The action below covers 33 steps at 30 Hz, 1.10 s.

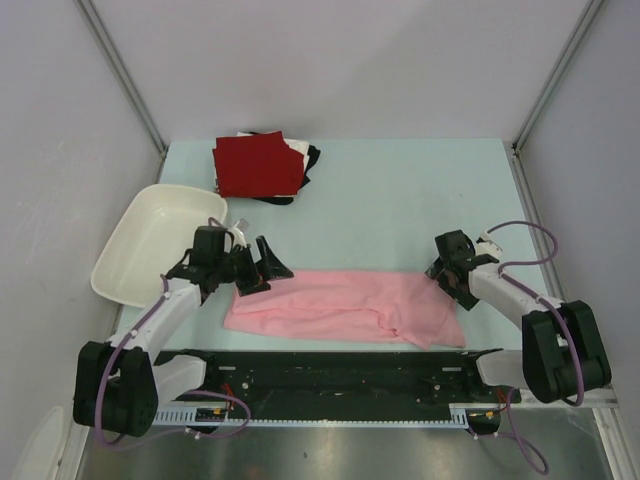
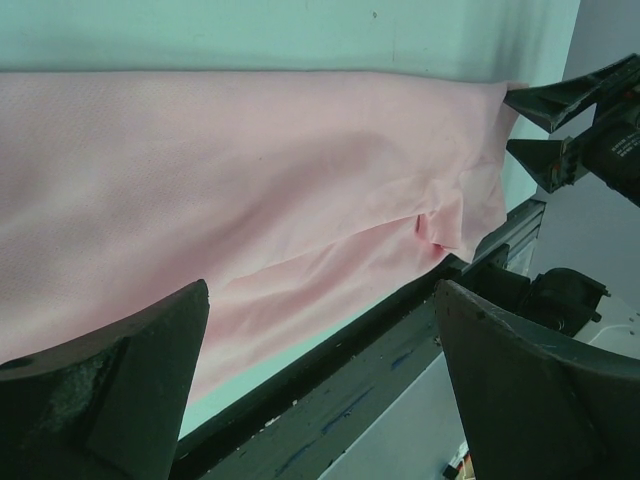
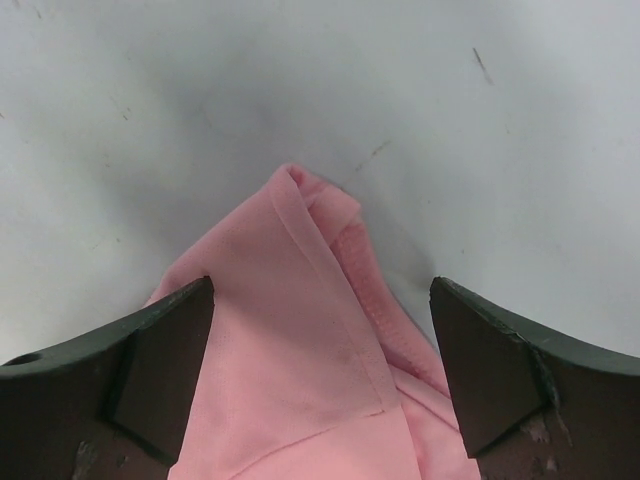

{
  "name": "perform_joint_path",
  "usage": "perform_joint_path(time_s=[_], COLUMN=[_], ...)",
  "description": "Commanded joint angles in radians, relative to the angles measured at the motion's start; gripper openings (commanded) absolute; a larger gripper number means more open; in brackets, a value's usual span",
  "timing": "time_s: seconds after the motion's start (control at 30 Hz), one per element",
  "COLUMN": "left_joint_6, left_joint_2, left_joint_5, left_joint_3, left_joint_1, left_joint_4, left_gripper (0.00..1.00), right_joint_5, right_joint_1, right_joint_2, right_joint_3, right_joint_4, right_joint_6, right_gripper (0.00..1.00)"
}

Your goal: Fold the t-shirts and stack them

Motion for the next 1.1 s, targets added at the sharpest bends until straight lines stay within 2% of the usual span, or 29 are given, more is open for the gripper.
perform_joint_path(time_s=[0.0, 0.17, 0.27, 0.37, 0.4, 0.47, 0.67, 0.77, 0.9, 1.07], left_joint_6=[0.021, 0.026, 0.035, 0.047, 0.049, 0.050, 0.052, 0.040, 0.029, 0.027], left_joint_2=[0.019, 0.026, 0.030, 0.035, 0.036, 0.039, 0.035, 0.030, 0.024, 0.042], left_joint_5=[0.053, 0.065, 0.070, 0.070, 0.068, 0.071, 0.062, 0.054, 0.047, 0.039], left_joint_3=[0.005, 0.017, 0.022, 0.026, 0.028, 0.028, 0.042, 0.052, 0.075, 0.101], left_joint_1=[-0.003, -0.003, -0.003, -0.005, -0.003, -0.003, -0.003, -0.003, -0.003, -0.003], left_joint_4=[0.035, 0.033, 0.027, 0.016, 0.013, 0.008, -0.008, -0.015, -0.019, -0.030], left_gripper=[1.00, 1.00, 1.00, 1.00, 1.00, 1.00, 1.00, 1.00, 1.00, 1.00], right_joint_5=[0.028, 0.035, 0.025, 0.019, 0.016, 0.015, 0.045, 0.070, 0.107, 0.030], right_joint_1=[-0.003, -0.005, -0.006, -0.007, -0.008, -0.010, -0.017, -0.028, -0.054, -0.095], right_joint_2=[0.046, 0.101, 0.123, 0.140, 0.146, 0.153, 0.215, 0.271, 0.402, 0.586], right_joint_3=[0.003, 0.002, 0.002, 0.002, 0.003, 0.013, 0.085, 0.177, 0.377, 0.581], right_joint_4=[0.089, 0.143, 0.174, 0.204, 0.211, 0.232, 0.246, 0.247, 0.241, 0.286], right_joint_6=[0.008, -0.001, -0.012, -0.022, -0.025, -0.032, -0.059, -0.079, -0.136, -0.191], right_gripper=[0.91, 0.83, 0.66, 0.35, 0.17, 0.00, 0.00, 0.00, 0.00, 0.00])
